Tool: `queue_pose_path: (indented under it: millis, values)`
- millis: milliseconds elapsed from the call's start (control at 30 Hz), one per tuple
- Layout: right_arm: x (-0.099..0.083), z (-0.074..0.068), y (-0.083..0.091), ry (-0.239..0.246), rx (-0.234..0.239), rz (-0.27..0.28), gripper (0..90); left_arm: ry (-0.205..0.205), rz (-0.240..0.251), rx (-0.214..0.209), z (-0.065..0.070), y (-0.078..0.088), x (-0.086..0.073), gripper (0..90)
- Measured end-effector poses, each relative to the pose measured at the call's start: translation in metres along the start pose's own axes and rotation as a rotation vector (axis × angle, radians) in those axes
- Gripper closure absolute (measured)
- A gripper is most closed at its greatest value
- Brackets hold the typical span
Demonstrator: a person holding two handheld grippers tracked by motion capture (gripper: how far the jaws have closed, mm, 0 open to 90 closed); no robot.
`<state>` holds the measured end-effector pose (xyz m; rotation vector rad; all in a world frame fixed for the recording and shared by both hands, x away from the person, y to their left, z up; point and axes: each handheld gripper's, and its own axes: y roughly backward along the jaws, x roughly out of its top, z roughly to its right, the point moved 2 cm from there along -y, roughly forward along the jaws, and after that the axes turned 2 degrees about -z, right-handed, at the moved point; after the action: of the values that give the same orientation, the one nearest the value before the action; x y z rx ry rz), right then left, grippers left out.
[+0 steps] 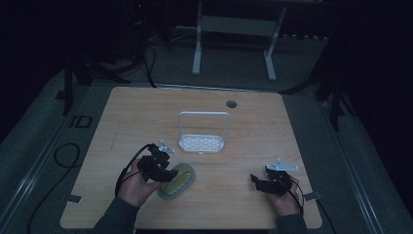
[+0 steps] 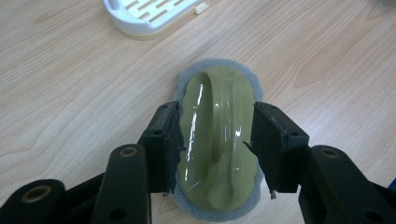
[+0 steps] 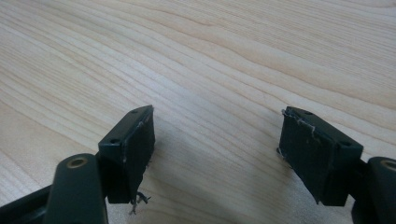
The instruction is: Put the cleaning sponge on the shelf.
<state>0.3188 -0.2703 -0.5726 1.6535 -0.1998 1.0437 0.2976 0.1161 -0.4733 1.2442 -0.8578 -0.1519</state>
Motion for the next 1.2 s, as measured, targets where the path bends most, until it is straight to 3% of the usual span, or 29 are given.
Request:
queue_pose_path:
  millis: [833,1200]
  values:
    - [0.000,0.000,0.000,-0.003,0.000,0.001,26.1,-0.070,-0.125,-0.040,0.000,-0.009,0.016,53.5]
    - [0.000,0.000,0.000,-0.001,0.001,0.000,26.1,-0.066,-0.177,-0.060,-0.001,-0.014,0.024,53.5]
